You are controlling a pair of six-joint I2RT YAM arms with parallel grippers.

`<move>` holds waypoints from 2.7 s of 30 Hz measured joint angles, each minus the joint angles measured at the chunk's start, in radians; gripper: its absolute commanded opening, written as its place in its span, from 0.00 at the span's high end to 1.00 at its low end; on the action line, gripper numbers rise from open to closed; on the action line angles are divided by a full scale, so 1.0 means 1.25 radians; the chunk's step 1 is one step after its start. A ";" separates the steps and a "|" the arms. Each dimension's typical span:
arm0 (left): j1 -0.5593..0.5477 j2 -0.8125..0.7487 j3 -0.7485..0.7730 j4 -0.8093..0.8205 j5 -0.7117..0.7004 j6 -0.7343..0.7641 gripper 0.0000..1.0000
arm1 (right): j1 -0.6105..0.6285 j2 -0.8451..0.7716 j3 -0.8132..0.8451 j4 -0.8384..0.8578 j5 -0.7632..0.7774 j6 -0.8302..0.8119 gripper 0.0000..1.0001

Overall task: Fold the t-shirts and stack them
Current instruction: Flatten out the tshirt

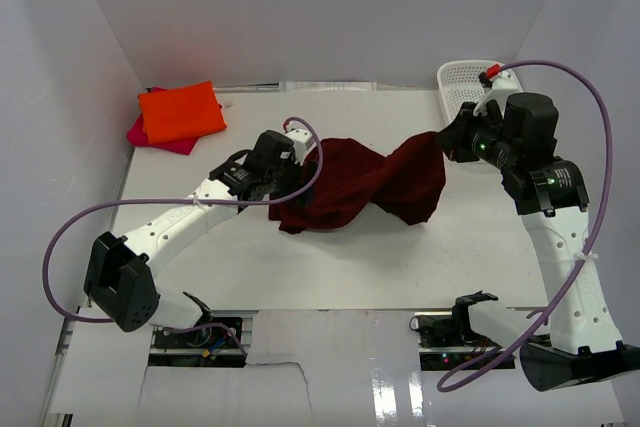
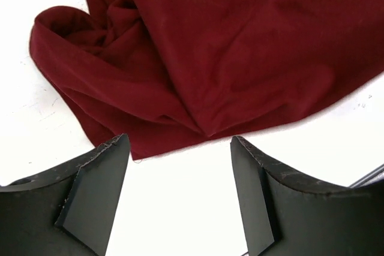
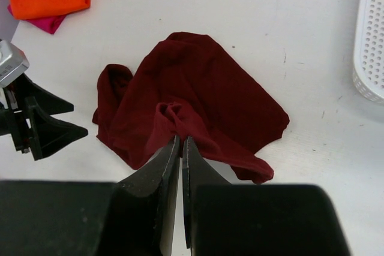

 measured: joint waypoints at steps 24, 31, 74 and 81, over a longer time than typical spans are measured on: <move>0.123 -0.086 -0.130 -0.050 0.139 -0.021 0.18 | 0.000 0.035 -0.028 0.004 0.046 0.000 0.92; 0.121 -0.024 -0.154 -0.058 0.128 -0.107 0.19 | 0.000 0.041 -0.028 0.005 0.042 0.000 0.92; 0.121 0.149 -0.176 0.105 0.048 -0.260 0.54 | 0.000 0.041 -0.028 0.005 0.019 -0.002 0.92; 0.121 0.172 -0.176 0.130 0.063 -0.263 0.73 | 0.000 0.041 -0.028 0.005 0.016 -0.002 0.92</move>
